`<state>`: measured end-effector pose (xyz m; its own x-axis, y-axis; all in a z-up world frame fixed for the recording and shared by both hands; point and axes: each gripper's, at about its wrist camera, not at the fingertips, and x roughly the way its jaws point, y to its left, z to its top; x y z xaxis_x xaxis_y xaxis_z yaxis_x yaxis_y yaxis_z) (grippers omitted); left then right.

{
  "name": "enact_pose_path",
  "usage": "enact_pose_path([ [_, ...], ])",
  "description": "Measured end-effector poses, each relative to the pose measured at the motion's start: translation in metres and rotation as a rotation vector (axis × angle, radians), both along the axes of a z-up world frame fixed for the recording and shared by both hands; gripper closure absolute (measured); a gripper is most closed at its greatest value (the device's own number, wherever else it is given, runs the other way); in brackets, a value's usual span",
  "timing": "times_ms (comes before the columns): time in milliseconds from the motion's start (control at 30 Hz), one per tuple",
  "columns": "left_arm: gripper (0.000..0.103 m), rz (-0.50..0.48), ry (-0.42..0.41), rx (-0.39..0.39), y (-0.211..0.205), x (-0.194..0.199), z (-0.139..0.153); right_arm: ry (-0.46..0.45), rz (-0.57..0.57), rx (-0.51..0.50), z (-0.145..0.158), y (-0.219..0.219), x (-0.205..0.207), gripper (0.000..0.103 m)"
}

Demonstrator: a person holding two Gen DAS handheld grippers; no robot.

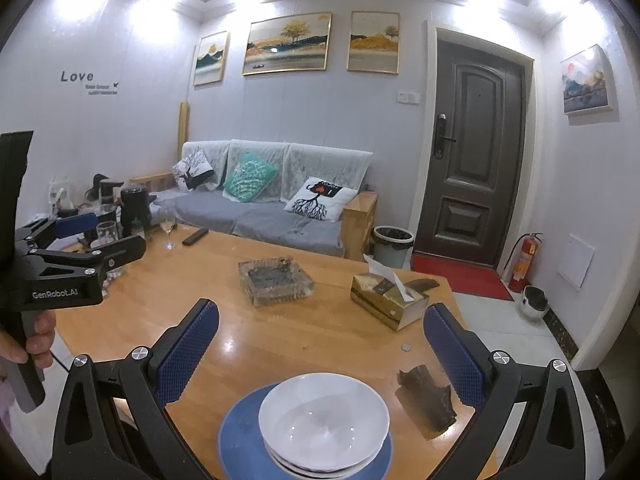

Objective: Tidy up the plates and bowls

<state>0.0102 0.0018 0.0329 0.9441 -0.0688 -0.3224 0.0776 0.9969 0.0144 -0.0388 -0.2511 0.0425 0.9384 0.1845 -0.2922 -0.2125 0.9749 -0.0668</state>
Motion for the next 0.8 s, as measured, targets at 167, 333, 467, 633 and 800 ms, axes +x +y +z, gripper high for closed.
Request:
enact_pose_path([
  [167,0.000,0.006,-0.002,0.003,0.0005,-0.0001,-0.0001,-0.002,-0.001,0.002,-0.0002,0.0003,-0.0002,0.001],
  [333,0.000,0.009,-0.006,0.003,0.0012,-0.0010,-0.0004,-0.004,-0.006,0.006,-0.0005,0.0005,0.0004,0.001],
  [467,0.000,0.011,-0.007,0.006,0.0013,-0.0010,-0.0003,-0.003,-0.004,0.005,-0.0004,-0.0011,0.0007,0.001],
  [633,0.000,0.011,-0.008,0.005,0.0008,-0.0019,-0.0005,-0.004,-0.003,0.006,-0.0003,-0.0013,0.0010,0.001],
  [800,0.000,0.013,-0.010,0.004,0.0013,-0.0021,-0.0005,-0.004,-0.004,0.008,-0.0003,-0.0018,0.0010,0.001],
])
